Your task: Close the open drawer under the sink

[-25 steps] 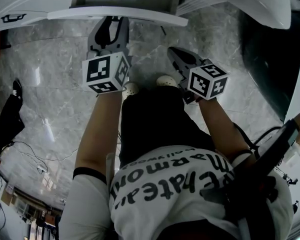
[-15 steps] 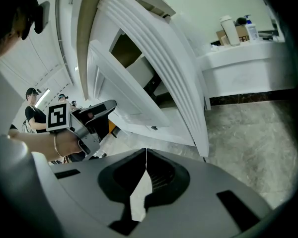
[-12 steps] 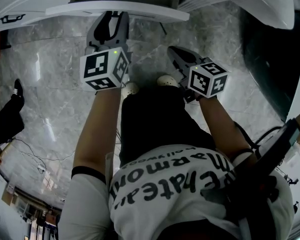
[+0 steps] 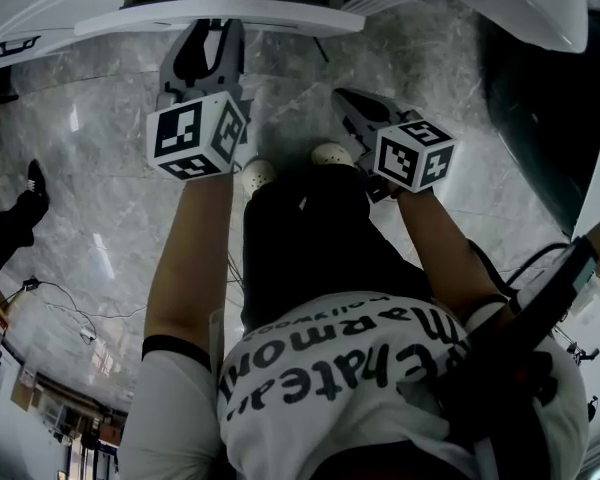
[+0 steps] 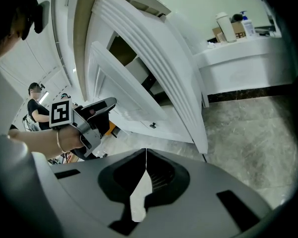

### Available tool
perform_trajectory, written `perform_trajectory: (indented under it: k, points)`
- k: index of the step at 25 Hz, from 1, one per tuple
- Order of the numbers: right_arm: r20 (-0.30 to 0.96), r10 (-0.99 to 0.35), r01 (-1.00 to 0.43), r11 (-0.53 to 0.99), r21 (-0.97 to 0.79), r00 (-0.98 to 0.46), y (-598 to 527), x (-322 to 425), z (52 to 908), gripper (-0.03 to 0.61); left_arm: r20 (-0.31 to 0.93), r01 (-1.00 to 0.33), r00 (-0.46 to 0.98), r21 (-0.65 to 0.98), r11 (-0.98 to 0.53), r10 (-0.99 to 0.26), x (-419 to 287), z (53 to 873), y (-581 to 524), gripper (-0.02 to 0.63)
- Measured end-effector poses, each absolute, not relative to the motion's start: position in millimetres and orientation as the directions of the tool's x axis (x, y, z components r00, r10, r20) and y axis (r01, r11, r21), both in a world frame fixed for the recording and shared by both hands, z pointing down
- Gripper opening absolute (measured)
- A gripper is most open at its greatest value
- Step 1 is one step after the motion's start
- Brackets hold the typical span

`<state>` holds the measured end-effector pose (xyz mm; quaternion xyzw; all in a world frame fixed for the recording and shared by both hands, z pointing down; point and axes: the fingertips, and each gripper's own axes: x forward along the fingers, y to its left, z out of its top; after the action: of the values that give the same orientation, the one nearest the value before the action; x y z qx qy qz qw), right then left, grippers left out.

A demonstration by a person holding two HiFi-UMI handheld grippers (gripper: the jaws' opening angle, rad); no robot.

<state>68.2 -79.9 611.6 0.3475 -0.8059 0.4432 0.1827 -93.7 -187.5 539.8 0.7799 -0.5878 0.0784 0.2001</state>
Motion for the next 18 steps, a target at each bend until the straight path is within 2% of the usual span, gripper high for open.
perform_trajectory:
  k: [18]
  points:
    - [0.666,-0.383,-0.768,0.279,-0.577,-0.640,-44.3,103.4,600.9,0.012,0.380,-0.950,0.290,0.224,-0.216,-0.878,-92.8,539.9,-190.1,0.150]
